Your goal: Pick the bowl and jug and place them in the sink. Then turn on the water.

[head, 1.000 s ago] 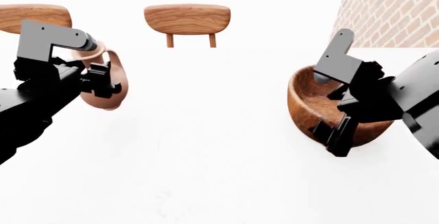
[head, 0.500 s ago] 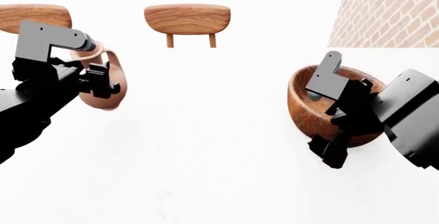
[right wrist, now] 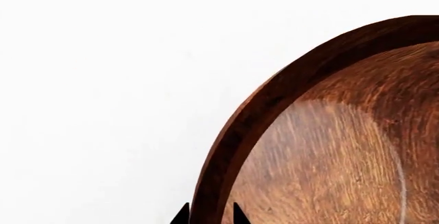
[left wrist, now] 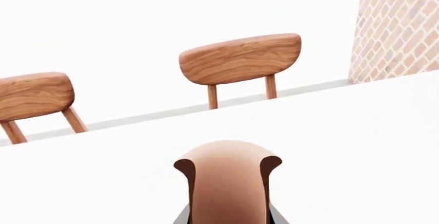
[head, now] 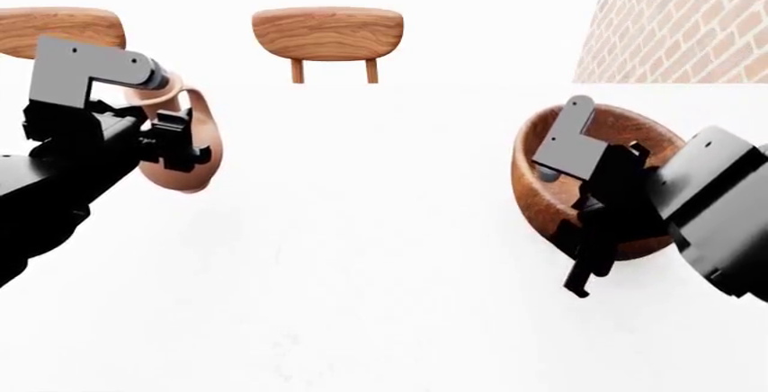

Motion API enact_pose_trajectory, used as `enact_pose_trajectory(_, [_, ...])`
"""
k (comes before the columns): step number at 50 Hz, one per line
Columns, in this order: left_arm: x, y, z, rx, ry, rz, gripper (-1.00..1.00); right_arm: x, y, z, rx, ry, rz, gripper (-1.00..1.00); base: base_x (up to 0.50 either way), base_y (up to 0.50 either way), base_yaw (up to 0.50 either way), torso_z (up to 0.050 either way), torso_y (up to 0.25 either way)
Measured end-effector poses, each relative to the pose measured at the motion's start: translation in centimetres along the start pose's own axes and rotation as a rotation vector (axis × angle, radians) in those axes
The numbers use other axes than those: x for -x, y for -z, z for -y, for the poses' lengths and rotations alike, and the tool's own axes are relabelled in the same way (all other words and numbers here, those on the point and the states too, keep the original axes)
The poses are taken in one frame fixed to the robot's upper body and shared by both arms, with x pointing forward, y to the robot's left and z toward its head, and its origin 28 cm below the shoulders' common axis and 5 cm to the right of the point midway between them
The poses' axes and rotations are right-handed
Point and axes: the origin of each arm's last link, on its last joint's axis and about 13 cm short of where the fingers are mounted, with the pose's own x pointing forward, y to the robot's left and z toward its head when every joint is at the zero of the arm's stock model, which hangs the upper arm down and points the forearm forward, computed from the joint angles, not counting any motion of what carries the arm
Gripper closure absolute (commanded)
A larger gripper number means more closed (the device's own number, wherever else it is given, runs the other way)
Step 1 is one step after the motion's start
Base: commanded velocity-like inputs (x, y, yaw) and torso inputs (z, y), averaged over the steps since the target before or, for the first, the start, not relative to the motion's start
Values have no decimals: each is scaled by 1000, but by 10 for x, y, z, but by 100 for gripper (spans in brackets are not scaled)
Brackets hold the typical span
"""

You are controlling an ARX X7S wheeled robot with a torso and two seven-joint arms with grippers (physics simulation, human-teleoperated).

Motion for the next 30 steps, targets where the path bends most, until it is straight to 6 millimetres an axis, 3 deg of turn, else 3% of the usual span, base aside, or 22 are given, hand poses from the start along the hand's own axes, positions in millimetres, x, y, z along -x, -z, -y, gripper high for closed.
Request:
enact_pose_trajectory(26, [-3,-5,2,-1,11,22,100,47,-32,11,55,109,108,100,0,0,0,1,2])
enact_pose_trajectory(30, [-4,-6,5,5,30,30,100,50,-33,10,56,123,114,100,-373,423,0,0,3])
